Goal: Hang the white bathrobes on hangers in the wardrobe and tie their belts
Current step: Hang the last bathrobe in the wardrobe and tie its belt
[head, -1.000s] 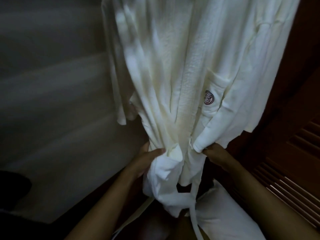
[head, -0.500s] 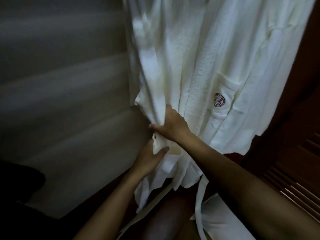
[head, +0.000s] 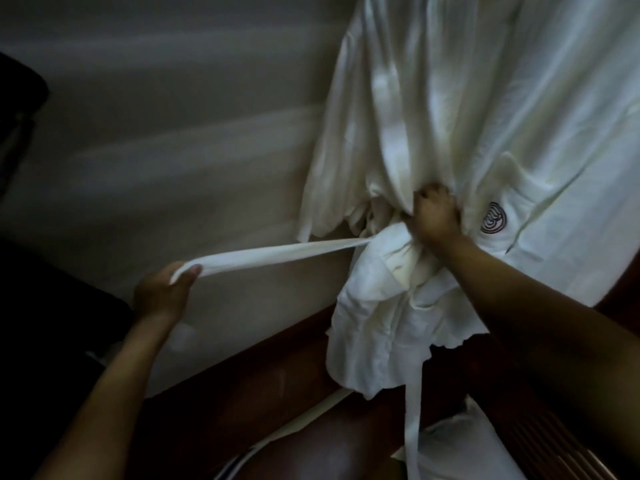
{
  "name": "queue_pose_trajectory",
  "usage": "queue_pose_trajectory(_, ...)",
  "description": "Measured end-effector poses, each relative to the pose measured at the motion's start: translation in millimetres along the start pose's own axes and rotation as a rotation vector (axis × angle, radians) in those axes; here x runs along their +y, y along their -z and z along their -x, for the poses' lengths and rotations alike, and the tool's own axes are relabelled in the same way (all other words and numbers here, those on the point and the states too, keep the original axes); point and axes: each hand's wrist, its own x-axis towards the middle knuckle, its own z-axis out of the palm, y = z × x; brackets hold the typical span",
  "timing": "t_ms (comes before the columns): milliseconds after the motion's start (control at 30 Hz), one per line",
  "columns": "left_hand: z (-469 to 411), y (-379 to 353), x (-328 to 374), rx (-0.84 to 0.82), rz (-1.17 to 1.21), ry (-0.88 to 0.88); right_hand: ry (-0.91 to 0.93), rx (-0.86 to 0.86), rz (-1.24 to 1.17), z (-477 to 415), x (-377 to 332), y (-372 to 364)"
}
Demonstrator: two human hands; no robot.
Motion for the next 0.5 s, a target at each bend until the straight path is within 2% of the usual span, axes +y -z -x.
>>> queue_pose_trajectory(167,-13,39,-52,0.154,0.115,0.163,-0.012,-0.026,0.04,-18,18,-4)
queue_pose_trajectory(233,-10,33,-60,0.09,-0.001,0.173,-0.003,-0.044,0.075,-21,22,-6)
queue_pose_trajectory(333,-6,9,-59,-0.003,-0.145,0.089,-0.003,-0.036,0.017,-20,8,-6)
queue_pose_trajectory(433,-5,-11,-65,-0.09,-0.159,0.055,-0.005,0.067,-0.119,-4,-9,-5)
queue_pose_trajectory(500,-8,-26,-71,-0.169,-0.197,0.056,-0.039,0.063,-0.311,12,-21,-2)
